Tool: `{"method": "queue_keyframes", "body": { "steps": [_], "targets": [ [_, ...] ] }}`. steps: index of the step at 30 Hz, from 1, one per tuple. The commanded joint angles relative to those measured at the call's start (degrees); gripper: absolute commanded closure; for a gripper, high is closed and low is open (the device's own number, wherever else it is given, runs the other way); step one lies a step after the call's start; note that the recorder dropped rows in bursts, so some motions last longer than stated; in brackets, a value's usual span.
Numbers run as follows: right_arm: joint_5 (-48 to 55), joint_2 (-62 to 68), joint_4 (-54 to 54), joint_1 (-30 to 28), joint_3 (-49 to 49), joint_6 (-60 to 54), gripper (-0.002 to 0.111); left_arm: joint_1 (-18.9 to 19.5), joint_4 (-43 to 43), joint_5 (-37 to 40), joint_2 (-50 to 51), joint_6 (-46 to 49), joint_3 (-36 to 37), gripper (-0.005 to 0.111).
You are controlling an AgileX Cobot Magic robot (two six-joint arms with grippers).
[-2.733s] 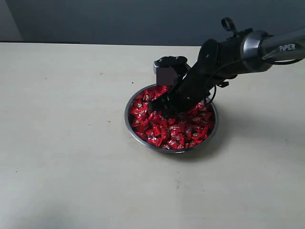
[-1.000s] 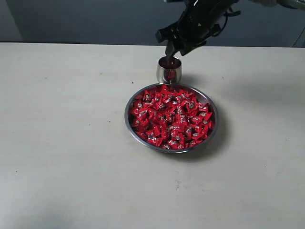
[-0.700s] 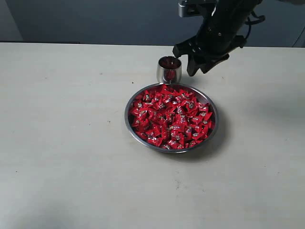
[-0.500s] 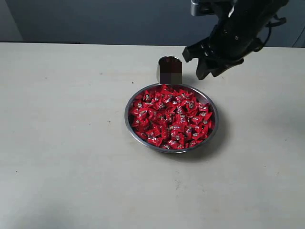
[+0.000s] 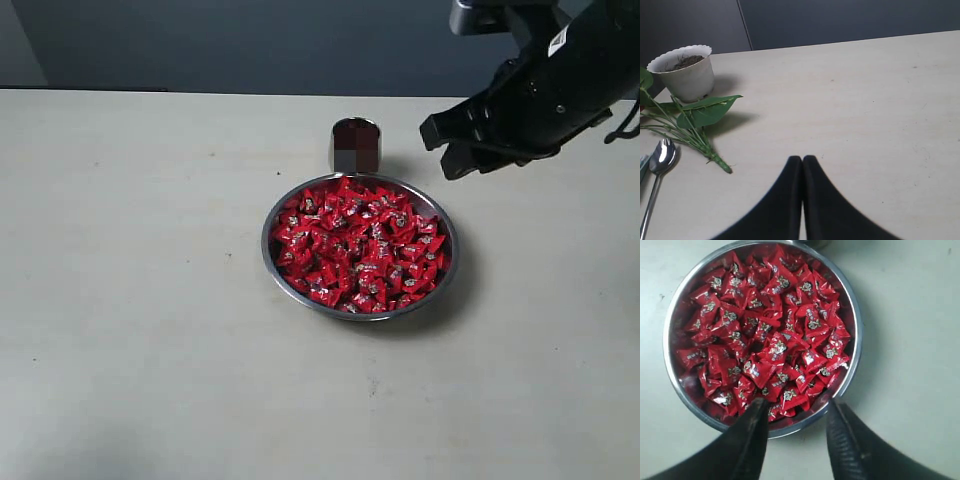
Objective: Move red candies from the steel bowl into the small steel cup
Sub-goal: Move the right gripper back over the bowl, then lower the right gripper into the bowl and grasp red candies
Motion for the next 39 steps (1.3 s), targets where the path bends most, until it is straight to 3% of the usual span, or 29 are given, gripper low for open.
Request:
{"method": "queue_keyframes", "body": {
  "steps": [1, 15, 30, 39],
  "targets": [
    [-2.62, -1.22, 1.57, -0.27, 1.59, 0.09, 0.07, -0.05, -0.13, -0.32, -0.22, -0.21, 0.34, 0.106],
    [0.55, -1.8, 3.13, -0.27, 1.68, 0.09, 0.07, -0.05, -0.13, -0.32, -0.22, -0.21, 0.34, 0.106],
    [-10.45, 0.36, 6.5, -0.27, 1.68, -1.52, 0.07, -0.05, -0.13, -0.32, -0.22, -0.21, 0.34, 0.106],
    [-13.32, 12.14, 24.47, -0.27, 0.63, -20.41, 0.07, -0.05, -0.13, -0.32, -0.22, -0.21, 0.34, 0.106]
  ]
}}
